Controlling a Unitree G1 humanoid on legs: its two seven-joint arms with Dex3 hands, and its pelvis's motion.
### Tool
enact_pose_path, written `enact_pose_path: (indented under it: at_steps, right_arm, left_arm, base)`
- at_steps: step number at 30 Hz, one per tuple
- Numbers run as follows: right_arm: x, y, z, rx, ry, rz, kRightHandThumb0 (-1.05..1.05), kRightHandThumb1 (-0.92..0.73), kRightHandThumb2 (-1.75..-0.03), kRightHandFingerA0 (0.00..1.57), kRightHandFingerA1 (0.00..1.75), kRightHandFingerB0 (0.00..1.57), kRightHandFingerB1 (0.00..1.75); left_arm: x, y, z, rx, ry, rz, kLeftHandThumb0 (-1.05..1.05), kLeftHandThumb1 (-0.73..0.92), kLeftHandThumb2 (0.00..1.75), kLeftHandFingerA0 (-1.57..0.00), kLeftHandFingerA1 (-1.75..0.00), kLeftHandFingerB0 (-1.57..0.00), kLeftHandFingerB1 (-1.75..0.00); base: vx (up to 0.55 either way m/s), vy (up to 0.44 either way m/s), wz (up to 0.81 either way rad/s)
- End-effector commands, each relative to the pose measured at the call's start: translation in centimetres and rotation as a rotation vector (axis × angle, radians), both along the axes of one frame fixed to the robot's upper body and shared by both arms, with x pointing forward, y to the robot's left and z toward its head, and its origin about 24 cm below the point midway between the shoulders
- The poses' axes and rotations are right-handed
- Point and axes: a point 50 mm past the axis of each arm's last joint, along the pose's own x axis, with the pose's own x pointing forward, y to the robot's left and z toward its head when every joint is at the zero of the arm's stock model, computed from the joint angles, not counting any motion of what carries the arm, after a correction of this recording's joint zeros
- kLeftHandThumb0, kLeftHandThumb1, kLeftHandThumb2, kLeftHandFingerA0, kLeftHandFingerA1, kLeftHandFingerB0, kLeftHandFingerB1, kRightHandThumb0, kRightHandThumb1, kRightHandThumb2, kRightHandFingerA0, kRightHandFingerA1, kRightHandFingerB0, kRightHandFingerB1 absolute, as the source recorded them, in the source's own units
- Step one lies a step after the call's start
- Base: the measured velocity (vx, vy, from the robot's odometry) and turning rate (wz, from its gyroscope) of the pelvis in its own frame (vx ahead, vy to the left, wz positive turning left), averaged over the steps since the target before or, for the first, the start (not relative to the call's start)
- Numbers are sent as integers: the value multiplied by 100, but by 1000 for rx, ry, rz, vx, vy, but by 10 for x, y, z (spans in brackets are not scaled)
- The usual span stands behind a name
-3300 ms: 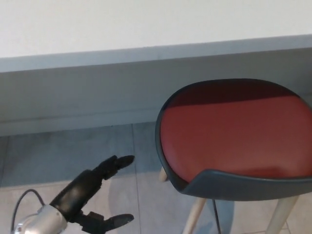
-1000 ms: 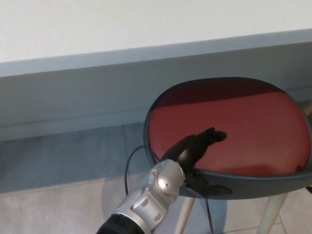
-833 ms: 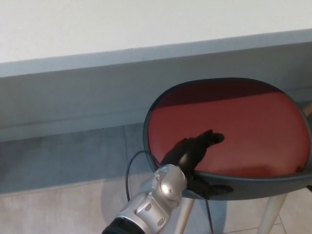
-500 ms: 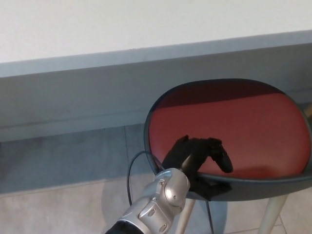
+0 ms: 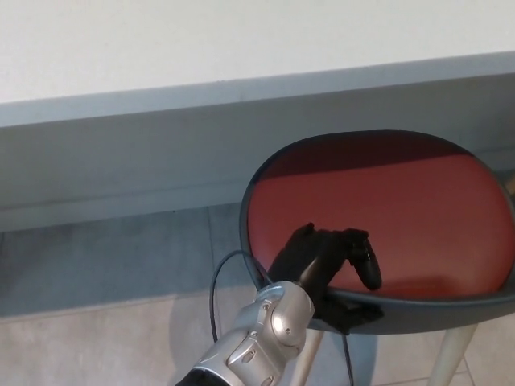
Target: The robot walks towards a chair to grab it and pulls it towards itself
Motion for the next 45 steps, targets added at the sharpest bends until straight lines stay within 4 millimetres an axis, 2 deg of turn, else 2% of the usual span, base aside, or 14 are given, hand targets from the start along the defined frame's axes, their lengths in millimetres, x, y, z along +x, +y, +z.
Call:
enact_pose_path:
  at_steps: [1, 9, 11, 13, 15, 22, 25, 26, 28, 29, 30, 36, 37, 45]
  right_arm:
    - [-11, 48, -5, 47, -62, 422, -21, -57, -126, 85, 174, 70, 161]
    - [-46, 54, -12, 111, -123, 461, -23, -59, -119, 91, 173, 73, 154]
    - [-56, 52, -13, 155, -117, 446, -22, -56, -126, 80, 172, 68, 153]
    - [-69, 49, -15, 176, -110, 419, -23, -55, -128, 83, 173, 69, 154]
    - [-80, 45, -15, 191, -115, 405, -30, -55, -128, 91, 174, 73, 156]
    - [-106, 40, -21, 287, -141, 288, -27, -51, -132, 84, 175, 70, 155]
    - [-113, 41, -19, 342, -190, 255, -28, -58, -122, 89, 175, 71, 157]
    - [-116, 43, -19, 364, -205, 247, -28, -61, -113, 78, 174, 65, 154]
    - [-120, 46, -19, 399, -220, 216, -29, -61, -113, 79, 174, 67, 155]
    - [-121, 47, -17, 404, -238, 224, -28, -62, -116, 90, 175, 70, 156]
    - [-123, 49, -15, 416, -253, 223, -29, -59, -116, 81, 175, 67, 156]
    - [-129, 58, -3, 447, -312, 253, -24, -57, -123, 83, 175, 68, 154]
    - [-130, 59, 0, 445, -321, 279, -25, -56, -123, 92, 175, 73, 154]
    - [-137, 67, 14, 473, -379, 321, -20, -52, -131, 83, 170, 74, 149]
  left_arm:
    - [-25, 31, -39, 144, 48, 38, -24, 63, 106, -77, -175, -69, -156]
    - [-11, 64, -24, 166, -49, 39, -24, 66, 99, -74, -175, -70, -151]
    - [-10, 78, -13, 147, -103, 39, -21, 61, 106, -76, -175, -70, -154]
    - [-16, 98, -9, 110, -156, 61, -24, 50, 126, -86, -175, -76, -156]
    - [-23, 111, -8, 106, -154, 100, -23, 46, 130, -88, -175, -77, -156]
    - [-57, 155, -16, 73, -153, 247, -23, 48, 125, -86, -175, -74, -153]
    - [-78, 171, -20, 55, -166, 309, -20, 49, 127, -84, -175, -73, -154]
    - [-85, 175, -20, 56, -166, 323, -21, 49, 129, -82, -175, -71, -155]
    - [-95, 184, -20, 46, -160, 353, -21, 53, 123, -79, -175, -67, -154]
    - [-99, 186, -21, 42, -158, 364, -21, 55, 120, -77, -175, -66, -153]
    - [-104, 190, -20, 34, -156, 384, -21, 55, 118, -74, -175, -64, -151]
    - [-128, 195, -17, 4, -168, 461, -19, 54, 116, -71, -175, -64, -152]
    - [-134, 194, -17, -5, -170, 470, -17, 50, 116, -70, -175, -59, -158]
    - [-170, 186, -22, -71, -178, 499, -26, 54, 112, -72, -175, -64, -149]
  base:
    - [0, 0, 0]
    - [0, 0, 0]
    - [0, 0, 0]
    - [0, 0, 0]
    - [0, 0, 0]
    - [0, 0, 0]
    - [0, 0, 0]
    - [0, 0, 0]
    - [0, 0, 0]
    - [0, 0, 0]
    - [0, 0, 0]
    - [0, 0, 0]
    - [0, 0, 0]
    - [0, 0, 0]
